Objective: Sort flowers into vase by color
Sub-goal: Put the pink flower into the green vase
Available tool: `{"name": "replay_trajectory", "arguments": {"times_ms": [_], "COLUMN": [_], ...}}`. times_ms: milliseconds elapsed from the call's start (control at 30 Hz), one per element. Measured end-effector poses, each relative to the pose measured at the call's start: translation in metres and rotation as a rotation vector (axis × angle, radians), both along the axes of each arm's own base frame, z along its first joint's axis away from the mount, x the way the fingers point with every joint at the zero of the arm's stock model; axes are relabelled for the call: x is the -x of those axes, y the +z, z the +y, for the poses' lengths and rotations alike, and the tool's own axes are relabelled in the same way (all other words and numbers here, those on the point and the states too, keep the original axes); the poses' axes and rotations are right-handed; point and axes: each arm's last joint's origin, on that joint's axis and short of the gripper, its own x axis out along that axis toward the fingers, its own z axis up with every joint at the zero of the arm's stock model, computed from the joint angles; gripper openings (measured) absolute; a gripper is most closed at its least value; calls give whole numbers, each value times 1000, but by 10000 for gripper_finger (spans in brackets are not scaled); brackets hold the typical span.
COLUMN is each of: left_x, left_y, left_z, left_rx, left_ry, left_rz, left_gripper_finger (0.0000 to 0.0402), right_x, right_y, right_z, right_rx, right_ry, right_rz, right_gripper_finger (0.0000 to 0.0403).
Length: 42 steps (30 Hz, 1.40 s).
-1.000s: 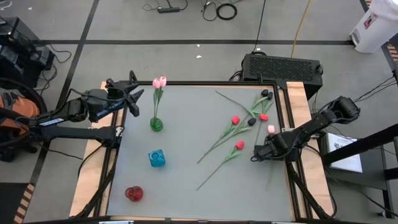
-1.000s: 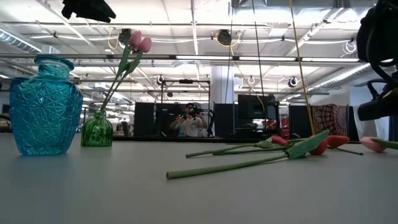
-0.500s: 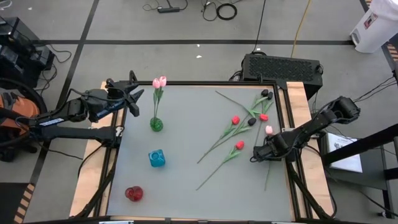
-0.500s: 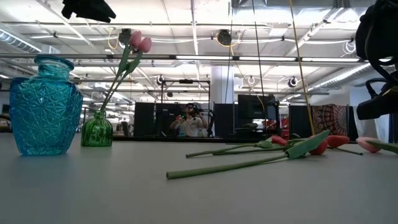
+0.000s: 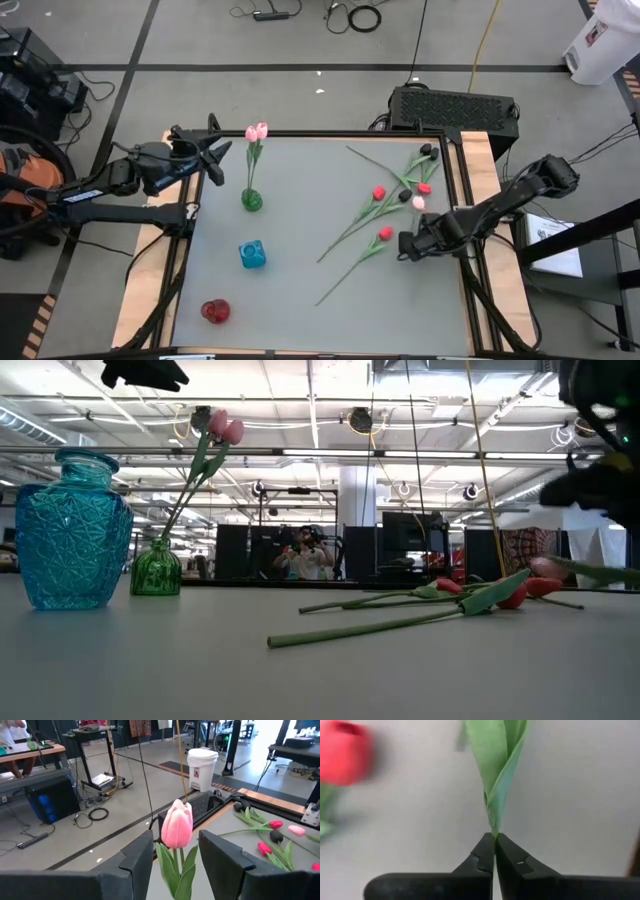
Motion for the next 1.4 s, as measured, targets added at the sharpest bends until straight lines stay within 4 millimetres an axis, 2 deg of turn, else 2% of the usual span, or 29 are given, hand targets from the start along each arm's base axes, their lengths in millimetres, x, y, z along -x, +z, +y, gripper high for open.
{"name": "replay_trajectory", "arguments": {"times_ms": [400,600,1167,1400], "left_x": [-1,-2,-7,-10], "left_y": [4,9,23,24], "left_z": [0,0,-6,-9], "left_rx": [-7,-15,73,162], "left_ry": [-1,-3,-246,-364], "left_rz": [-45,-95,-315,-361], "left_gripper_finger": [167,167,167,167], "right_x": [-26,-39,-74,-97], "right_y": [46,74,182,211], "right_z": [1,-6,-50,-63], "right_rx": [237,352,787,1000], "right_ry": [63,113,312,423], "right_rz": [-246,-338,-571,-755], "right_gripper_finger": [0,0,0,0]}}
